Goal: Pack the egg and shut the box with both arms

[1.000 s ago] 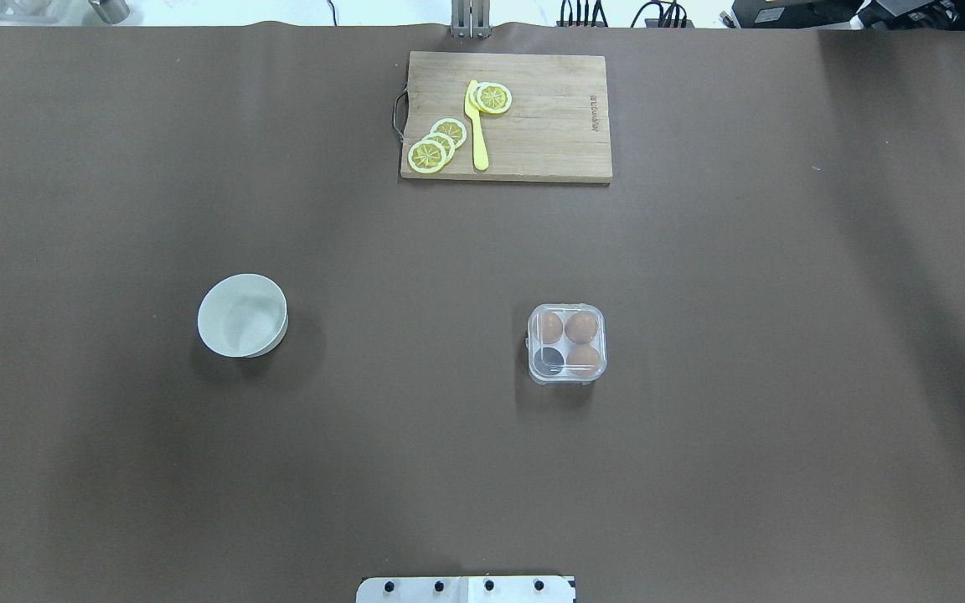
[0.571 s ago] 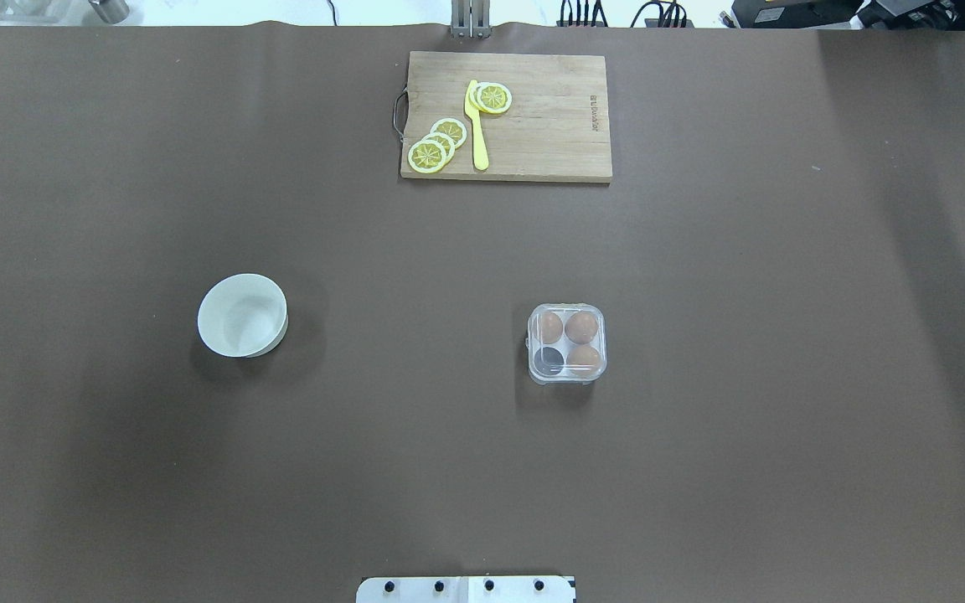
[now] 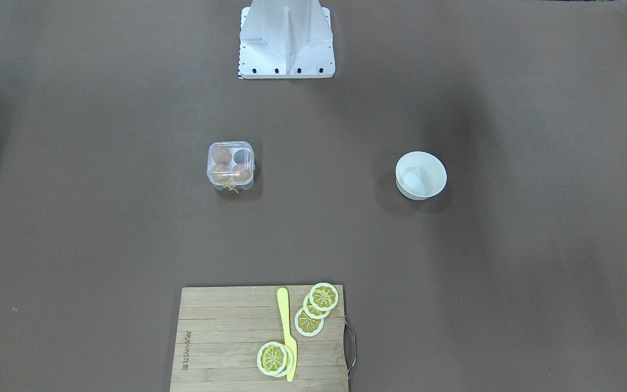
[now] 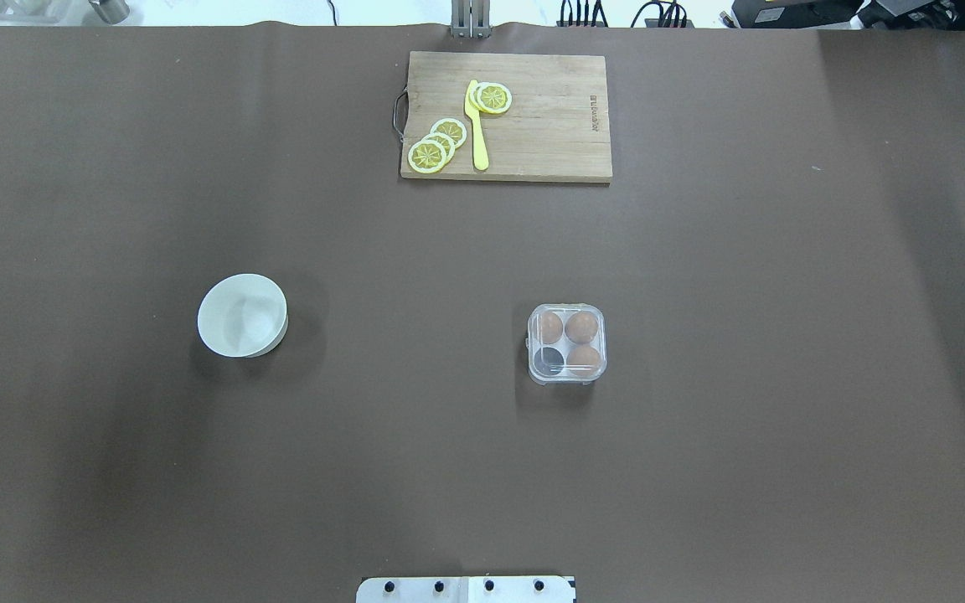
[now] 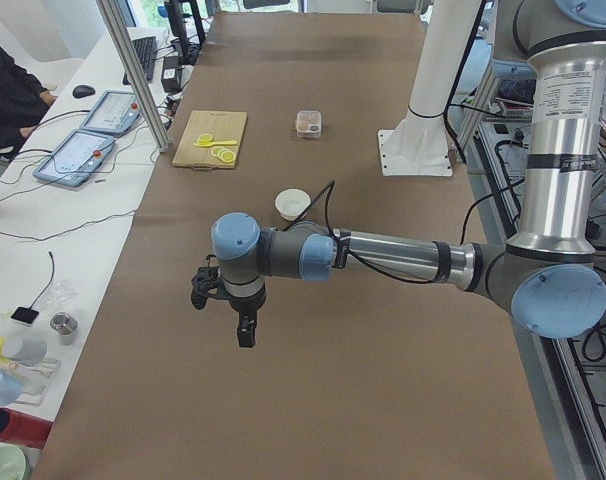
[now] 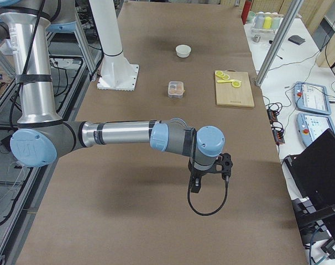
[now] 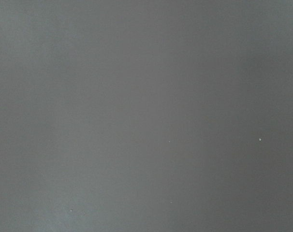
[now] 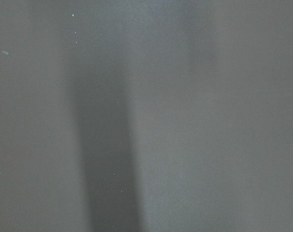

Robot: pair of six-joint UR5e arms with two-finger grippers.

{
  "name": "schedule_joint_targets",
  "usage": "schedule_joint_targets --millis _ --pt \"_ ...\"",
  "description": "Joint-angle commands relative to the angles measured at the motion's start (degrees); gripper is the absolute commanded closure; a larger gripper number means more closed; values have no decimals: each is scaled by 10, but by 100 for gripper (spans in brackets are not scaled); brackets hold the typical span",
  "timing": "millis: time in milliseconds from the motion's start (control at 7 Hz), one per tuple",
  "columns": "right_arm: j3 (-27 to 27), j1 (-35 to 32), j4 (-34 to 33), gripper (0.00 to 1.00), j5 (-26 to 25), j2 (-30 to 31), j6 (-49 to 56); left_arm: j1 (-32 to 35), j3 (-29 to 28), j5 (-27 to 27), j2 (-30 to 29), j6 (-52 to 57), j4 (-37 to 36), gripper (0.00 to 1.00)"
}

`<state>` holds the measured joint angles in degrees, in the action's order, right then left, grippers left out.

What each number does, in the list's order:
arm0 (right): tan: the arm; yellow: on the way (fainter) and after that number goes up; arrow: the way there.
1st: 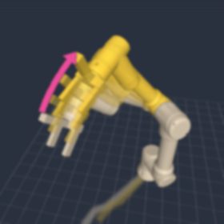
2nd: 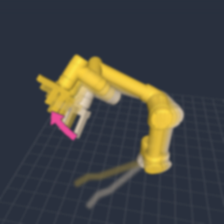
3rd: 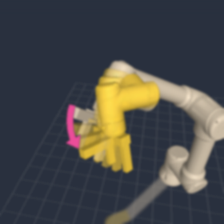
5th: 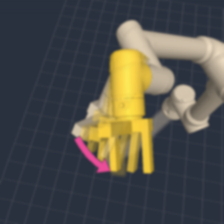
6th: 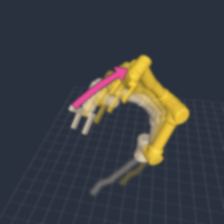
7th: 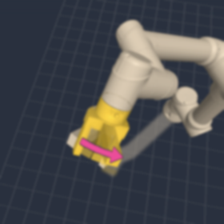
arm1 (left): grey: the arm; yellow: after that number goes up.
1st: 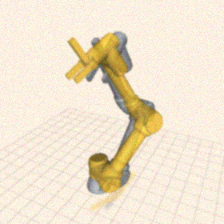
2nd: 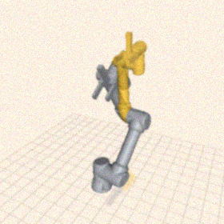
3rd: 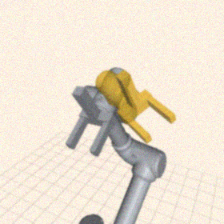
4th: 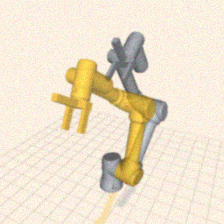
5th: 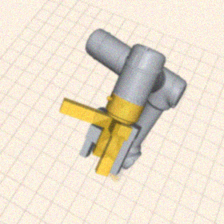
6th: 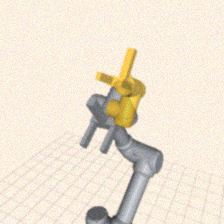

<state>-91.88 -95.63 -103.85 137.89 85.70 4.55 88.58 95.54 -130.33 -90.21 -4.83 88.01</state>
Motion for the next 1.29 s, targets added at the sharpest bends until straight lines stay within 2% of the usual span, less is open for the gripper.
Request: schedule_joint_targets --millis 0,1143 --pt "6 1 35 0 -2 12 -8 7 -2 -1 6 2 1 1" --pt "1 4 44 0 -3 5 -9 7 -4 -2 11 1 -3 1"
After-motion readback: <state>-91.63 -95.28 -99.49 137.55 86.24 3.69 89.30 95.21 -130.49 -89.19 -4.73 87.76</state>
